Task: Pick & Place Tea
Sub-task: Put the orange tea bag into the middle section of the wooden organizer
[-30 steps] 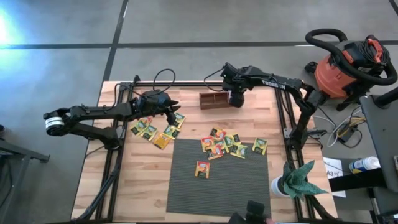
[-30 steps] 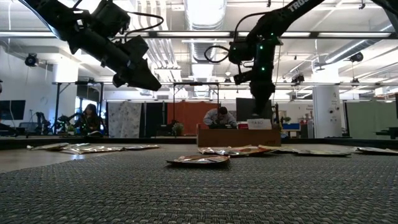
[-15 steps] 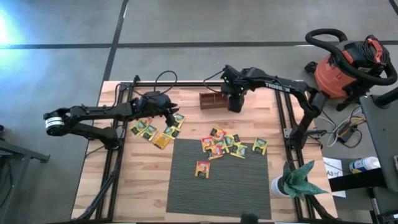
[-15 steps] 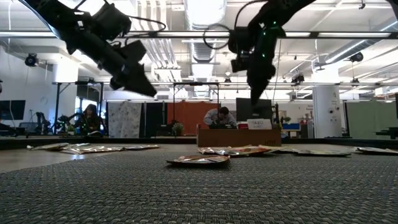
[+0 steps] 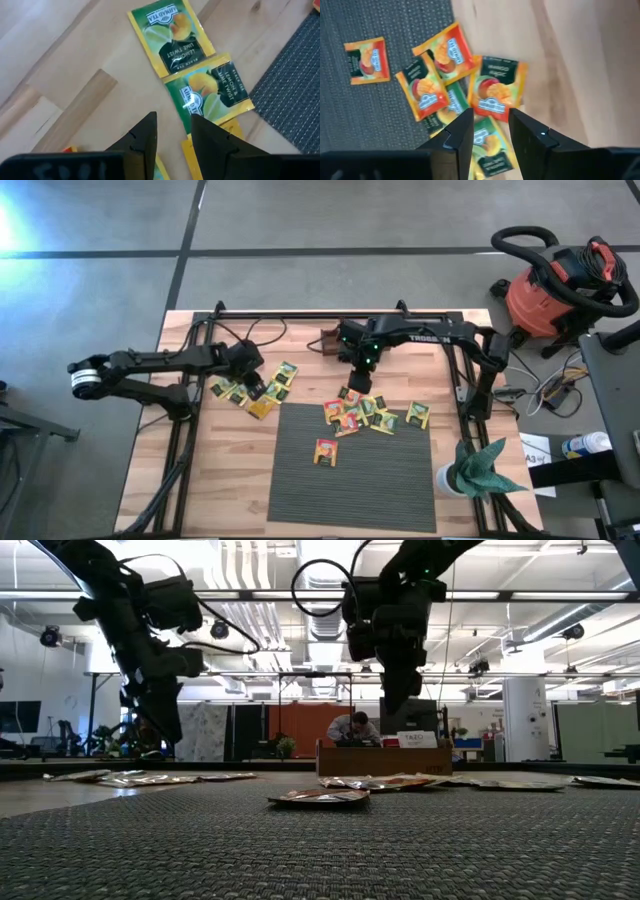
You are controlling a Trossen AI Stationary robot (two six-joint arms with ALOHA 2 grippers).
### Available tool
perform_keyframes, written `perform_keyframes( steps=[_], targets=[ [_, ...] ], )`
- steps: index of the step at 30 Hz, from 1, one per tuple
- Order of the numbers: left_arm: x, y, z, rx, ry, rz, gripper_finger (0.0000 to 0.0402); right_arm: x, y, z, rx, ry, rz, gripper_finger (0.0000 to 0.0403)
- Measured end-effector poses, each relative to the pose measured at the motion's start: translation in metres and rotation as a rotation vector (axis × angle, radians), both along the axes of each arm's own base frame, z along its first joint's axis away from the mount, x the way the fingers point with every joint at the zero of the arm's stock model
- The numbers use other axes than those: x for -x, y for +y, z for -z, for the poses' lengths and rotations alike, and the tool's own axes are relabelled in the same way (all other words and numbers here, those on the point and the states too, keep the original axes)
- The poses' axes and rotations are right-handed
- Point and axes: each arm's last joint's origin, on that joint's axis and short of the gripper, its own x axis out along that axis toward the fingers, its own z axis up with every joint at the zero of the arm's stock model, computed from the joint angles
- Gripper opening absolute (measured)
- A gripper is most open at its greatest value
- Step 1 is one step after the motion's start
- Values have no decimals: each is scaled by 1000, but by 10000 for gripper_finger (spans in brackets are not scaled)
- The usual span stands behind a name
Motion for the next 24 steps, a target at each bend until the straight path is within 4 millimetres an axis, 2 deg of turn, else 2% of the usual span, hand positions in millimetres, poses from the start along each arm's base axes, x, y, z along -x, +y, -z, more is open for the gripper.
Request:
perform_keyframes(
  steps=[6,10,16,24],
  targets=[
    [5,-2,-10,-26,-50,10,112,-2,18,-2,-15,43,39,109],
    [9,-5,-19,-64,-97,41,112,6,33,0,4,180,72,104],
    [14,-8,-31,-122,-171,89,112,13,68,8,-2,296,111,98],
    [12,-11,-33,-66,-226,176,112,8,118,30,-97,274,241,86]
  ],
)
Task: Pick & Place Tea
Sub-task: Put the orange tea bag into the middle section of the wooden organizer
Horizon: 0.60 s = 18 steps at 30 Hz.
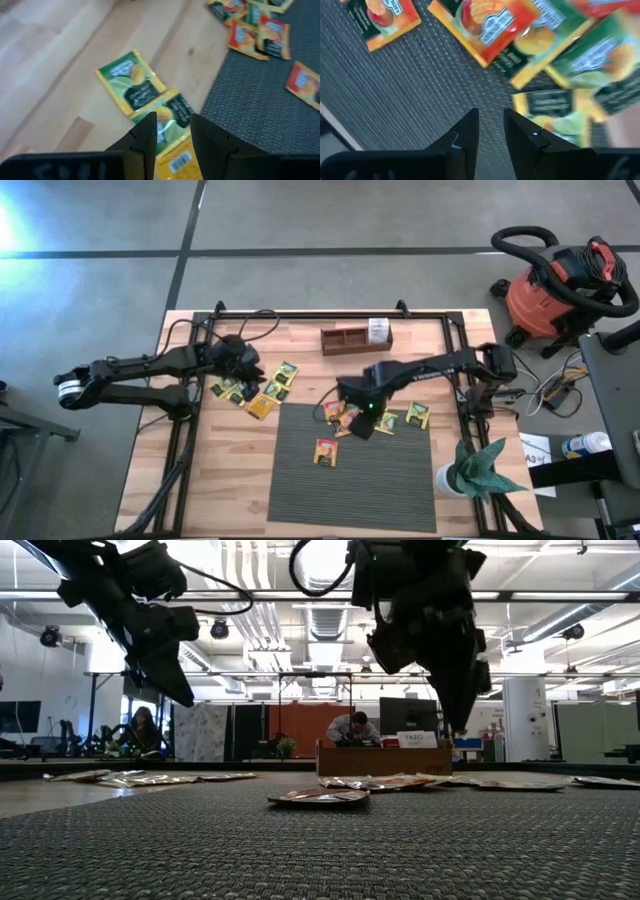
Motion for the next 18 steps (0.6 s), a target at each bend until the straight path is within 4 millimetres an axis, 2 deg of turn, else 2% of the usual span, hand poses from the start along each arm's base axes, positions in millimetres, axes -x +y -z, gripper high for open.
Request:
perform_keyframes(
  steps=[8,13,18],
  targets=[
    [-1,-3,0,5,-2,27,112,-8,28,7,-54,-76,128,90],
    [-2,-5,0,6,-2,40,112,-4,32,11,-47,-37,181,99],
    [-2,-6,0,7,1,45,112,3,36,20,-129,39,214,98]
  ],
)
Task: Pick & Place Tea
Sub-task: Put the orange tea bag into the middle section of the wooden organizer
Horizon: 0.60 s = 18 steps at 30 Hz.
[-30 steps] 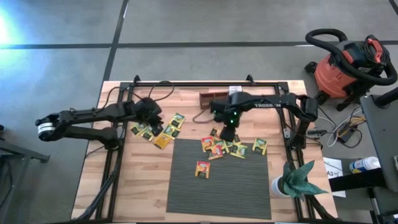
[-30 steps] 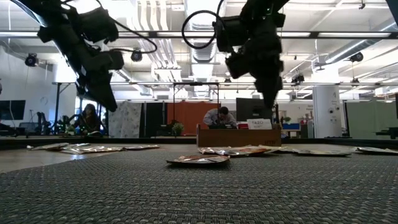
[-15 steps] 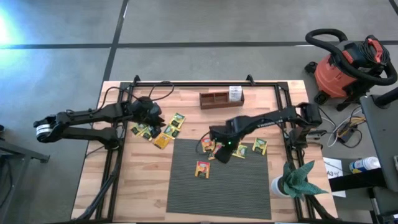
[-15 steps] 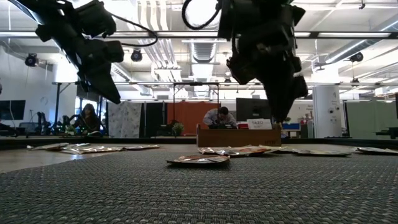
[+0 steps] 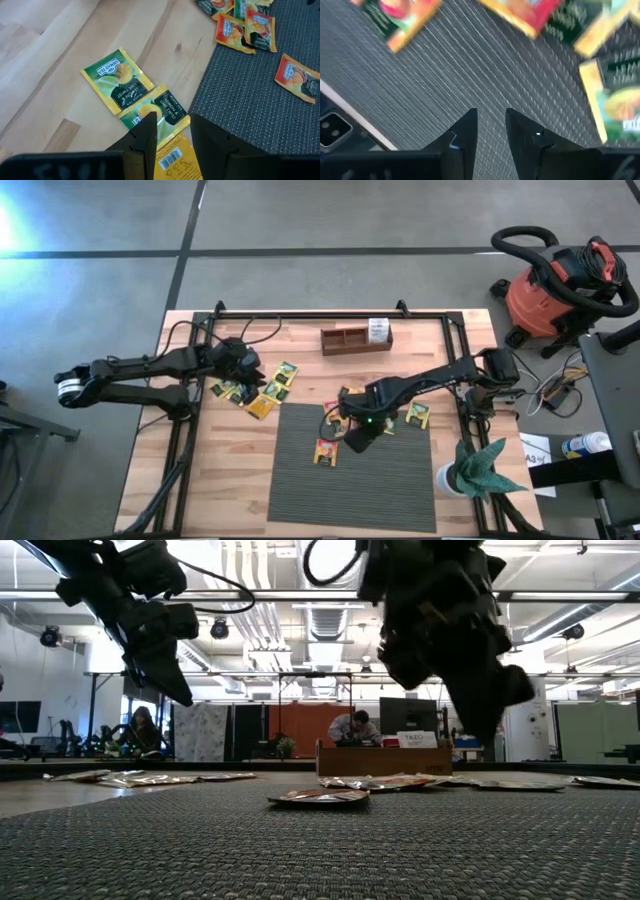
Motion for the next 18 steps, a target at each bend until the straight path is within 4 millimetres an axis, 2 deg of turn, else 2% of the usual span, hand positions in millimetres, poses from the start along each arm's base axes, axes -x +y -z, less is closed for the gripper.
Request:
perform_keyframes(
  steps=[8,13,18],
  targets=[
    [1,0,1,-3,19,9,112,12,2,17,-120,80,36,83],
    [1,0,1,-3,20,9,112,5,5,20,-236,-12,37,75],
    [1,0,1,-3,19,10,112,-2,7,20,-259,-88,52,73]
  ],
)
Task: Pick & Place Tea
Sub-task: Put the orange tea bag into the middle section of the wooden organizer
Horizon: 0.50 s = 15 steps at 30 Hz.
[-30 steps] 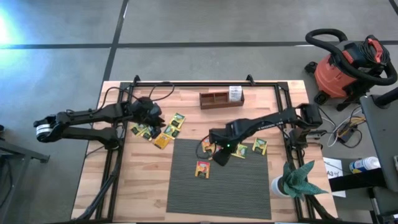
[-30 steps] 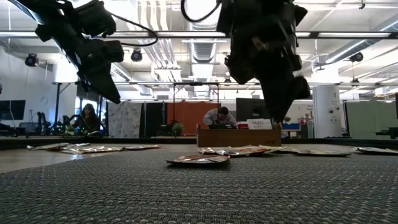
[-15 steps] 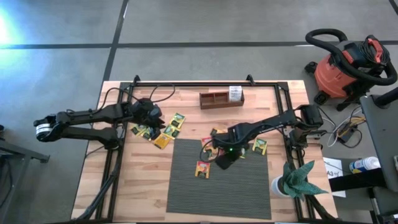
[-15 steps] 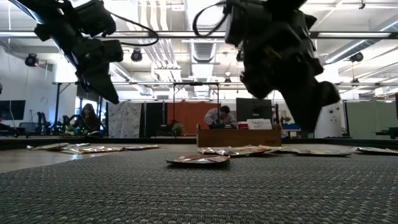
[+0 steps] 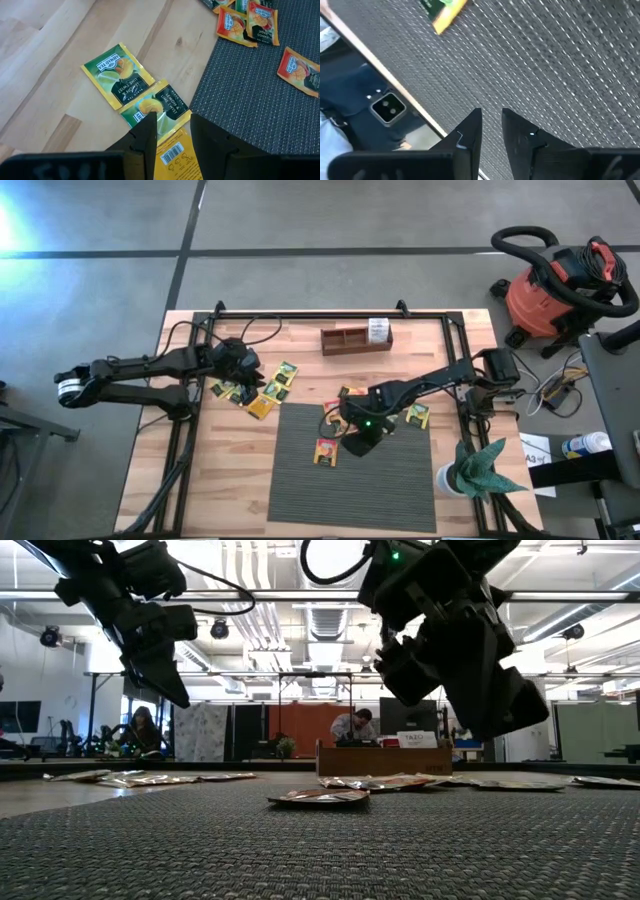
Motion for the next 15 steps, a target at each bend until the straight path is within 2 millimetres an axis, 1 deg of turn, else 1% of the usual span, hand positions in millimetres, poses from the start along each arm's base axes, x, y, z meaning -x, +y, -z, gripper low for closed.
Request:
perform_keyframes(
  steps=[7,15],
  targets=[
    [0,0,0,-1,-2,0,112,0,0,2,11,-13,2,89],
    [0,0,0,-2,-5,-1,112,-7,0,0,5,-90,27,132]
  ],
)
